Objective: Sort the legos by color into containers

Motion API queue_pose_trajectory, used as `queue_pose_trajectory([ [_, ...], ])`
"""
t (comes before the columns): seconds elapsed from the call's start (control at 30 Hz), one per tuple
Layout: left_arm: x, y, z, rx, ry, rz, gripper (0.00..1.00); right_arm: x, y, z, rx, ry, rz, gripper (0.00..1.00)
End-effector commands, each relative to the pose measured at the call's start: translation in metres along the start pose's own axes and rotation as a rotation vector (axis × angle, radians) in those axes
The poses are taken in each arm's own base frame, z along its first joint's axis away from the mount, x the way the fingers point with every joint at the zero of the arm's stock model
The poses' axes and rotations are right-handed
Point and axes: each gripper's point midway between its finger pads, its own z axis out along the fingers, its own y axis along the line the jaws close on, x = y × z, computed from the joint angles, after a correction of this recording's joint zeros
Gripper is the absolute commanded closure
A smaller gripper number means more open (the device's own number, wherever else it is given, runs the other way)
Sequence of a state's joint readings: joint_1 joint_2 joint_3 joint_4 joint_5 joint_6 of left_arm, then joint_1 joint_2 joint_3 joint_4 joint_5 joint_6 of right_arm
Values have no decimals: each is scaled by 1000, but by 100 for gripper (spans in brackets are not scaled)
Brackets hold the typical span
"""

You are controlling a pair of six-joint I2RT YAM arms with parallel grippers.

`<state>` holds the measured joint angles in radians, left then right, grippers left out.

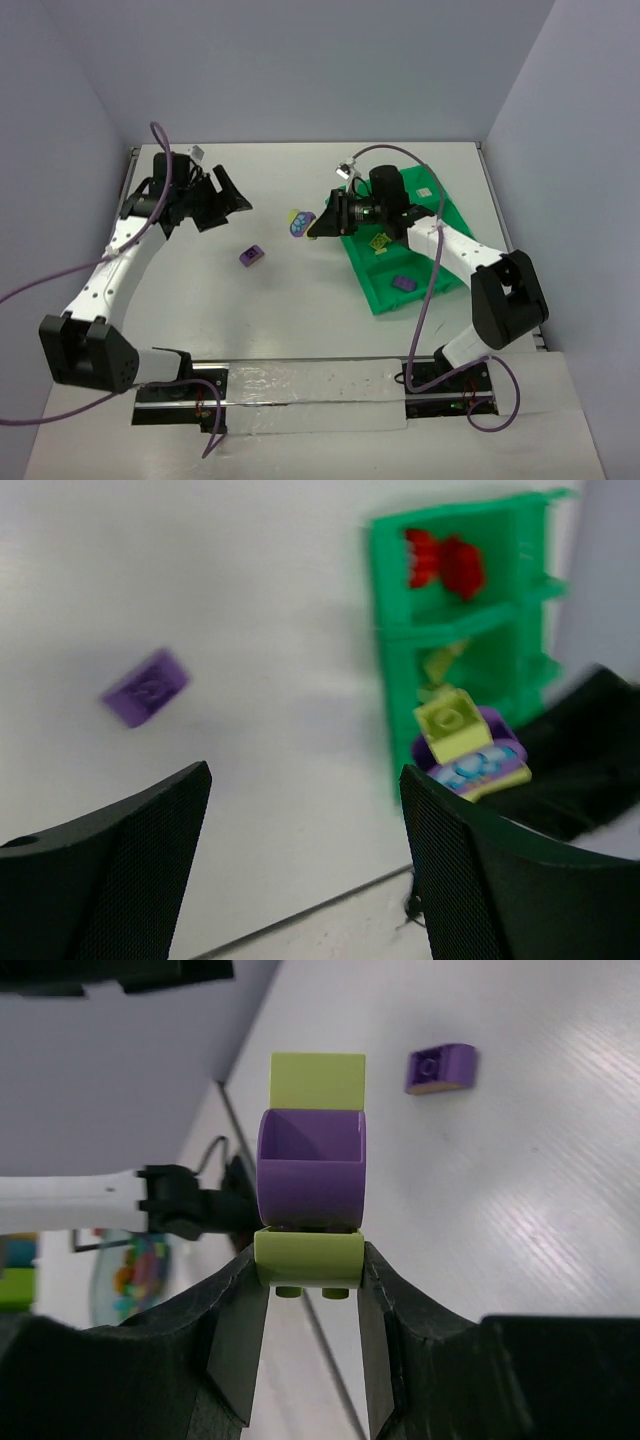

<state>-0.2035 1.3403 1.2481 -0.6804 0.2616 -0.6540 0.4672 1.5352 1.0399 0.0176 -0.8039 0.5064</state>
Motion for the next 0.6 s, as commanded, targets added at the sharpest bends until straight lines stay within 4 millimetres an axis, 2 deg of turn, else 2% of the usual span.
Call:
queue_pose_trajectory([
  [0.0,5,-69,-24,449,-38,141,17,-20,74,-22,-333,-22,35,93],
  [0.07,27,-77,-28,572,29,134,16,-25,88,-27,-392,-28,49,93],
  [0.13,28,-90,-34,678,16,169,17,-28,98,-31,-430,-37,40,93],
  [0.27,43,-100,-42,798,57,205,16,-35,110,-36,-473,-52,29,94],
  [0.4,50,-109,-51,874,79,228,16,-36,114,-37,-503,-46,41,94],
  [0.57,59,-118,-65,974,94,243,23,-35,113,-36,-512,-51,62,94],
])
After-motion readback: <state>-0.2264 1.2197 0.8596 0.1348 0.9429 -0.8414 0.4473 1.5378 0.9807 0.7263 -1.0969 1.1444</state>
